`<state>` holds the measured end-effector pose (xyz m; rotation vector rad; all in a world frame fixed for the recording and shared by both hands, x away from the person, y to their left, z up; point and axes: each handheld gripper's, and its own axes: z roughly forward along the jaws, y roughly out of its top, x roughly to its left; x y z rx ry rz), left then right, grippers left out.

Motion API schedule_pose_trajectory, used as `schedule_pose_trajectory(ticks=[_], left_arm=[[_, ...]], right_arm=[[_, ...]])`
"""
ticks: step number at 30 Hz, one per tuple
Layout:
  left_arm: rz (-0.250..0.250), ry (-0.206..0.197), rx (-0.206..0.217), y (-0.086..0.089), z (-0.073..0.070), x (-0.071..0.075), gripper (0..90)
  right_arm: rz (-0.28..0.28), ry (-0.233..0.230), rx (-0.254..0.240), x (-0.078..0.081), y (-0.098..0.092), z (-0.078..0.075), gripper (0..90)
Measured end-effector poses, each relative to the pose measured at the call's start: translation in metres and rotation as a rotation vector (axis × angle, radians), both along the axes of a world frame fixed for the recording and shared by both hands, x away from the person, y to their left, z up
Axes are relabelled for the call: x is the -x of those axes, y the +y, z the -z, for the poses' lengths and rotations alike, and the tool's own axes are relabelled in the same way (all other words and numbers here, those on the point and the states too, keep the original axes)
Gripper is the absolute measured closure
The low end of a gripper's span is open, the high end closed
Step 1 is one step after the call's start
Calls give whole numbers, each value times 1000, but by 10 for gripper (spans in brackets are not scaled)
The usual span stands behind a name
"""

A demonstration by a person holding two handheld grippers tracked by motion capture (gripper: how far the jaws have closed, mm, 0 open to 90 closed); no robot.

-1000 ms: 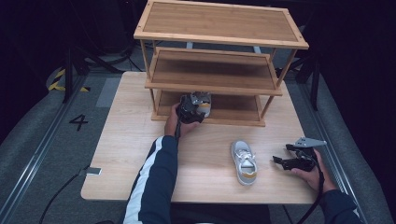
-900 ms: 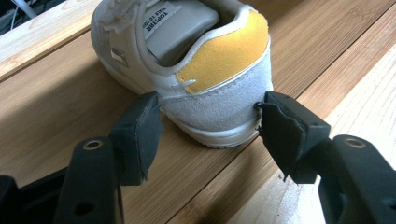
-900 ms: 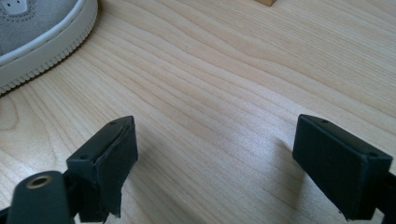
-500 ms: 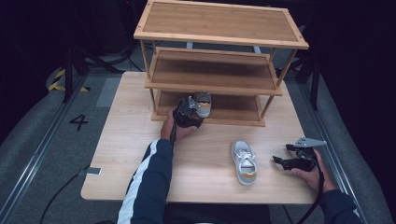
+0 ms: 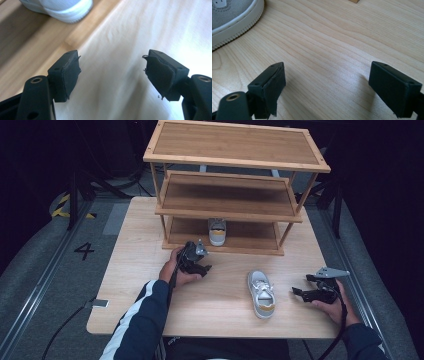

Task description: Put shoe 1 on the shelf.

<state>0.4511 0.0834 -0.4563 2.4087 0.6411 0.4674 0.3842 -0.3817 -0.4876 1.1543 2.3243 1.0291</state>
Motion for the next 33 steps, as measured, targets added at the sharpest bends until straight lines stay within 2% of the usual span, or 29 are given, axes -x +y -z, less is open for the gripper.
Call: schedule_pose_trajectory(ticks=[1, 3, 7, 11, 14, 17, 23, 29, 31, 32, 33], left_arm=[[0, 0, 0, 0, 0, 0, 270], [4, -13, 1, 6, 0, 10, 272], [5, -2, -8, 18, 3, 27, 272], [12, -1, 5, 30, 3, 45, 267], [28, -17, 3, 37, 1, 58, 265], [43, -21, -17, 42, 2, 68, 264], [66, 7, -32, 57, 4, 88, 250], [89, 35, -22, 74, 9, 104, 244], [92, 50, -15, 78, 11, 107, 237], [90, 59, -4, 83, 12, 111, 227], [90, 59, -4, 83, 12, 111, 226]], right_arm=[[0, 0, 0, 0, 0, 0, 142], [0, 0, 0, 0, 0, 0, 142], [1, 0, 0, 0, 0, 0, 142], [1, 0, 0, 0, 0, 0, 142], [1, 0, 0, 0, 0, 0, 142], [2, 0, 0, 0, 0, 0, 143], [-2, -1, 8, 1, 0, -1, 154], [-52, 17, 24, 4, 1, -5, 242], [-97, 36, 24, 7, 3, -9, 261], [-149, 45, 12, 11, 7, -15, 268], [-149, 45, 12, 11, 7, -15, 268]])
